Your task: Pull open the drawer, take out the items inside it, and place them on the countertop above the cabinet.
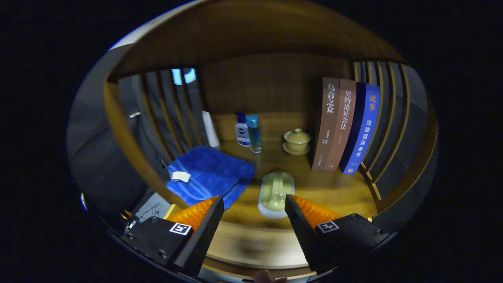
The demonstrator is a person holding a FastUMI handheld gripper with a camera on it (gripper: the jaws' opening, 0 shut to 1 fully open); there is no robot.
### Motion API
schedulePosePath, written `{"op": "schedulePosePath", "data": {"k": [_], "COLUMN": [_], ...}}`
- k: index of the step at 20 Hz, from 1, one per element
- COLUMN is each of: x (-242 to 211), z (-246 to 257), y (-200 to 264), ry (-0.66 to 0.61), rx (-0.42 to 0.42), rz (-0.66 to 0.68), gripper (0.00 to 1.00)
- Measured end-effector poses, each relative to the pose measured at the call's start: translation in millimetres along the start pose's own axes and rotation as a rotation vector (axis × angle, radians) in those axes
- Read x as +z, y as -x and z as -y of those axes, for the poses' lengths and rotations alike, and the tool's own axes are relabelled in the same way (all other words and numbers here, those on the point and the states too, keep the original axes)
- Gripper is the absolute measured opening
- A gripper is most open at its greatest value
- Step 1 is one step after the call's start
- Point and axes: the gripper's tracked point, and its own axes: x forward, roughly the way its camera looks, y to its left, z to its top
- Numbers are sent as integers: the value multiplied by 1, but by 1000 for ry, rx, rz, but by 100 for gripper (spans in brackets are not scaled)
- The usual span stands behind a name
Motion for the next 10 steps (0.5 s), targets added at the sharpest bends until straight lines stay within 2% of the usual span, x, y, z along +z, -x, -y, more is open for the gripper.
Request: {"op": "schedulePosePath", "data": {"k": [2, 5, 8, 10], "x": [-1, -7, -24, -60], "z": [-7, -5, 1, -13], "y": [33, 81, 103, 115], "ry": [-1, -46, 69, 88], "rx": [-9, -73, -139, -114], "rz": [108, 277, 446, 452], "gripper": [100, 99, 99, 99]}}
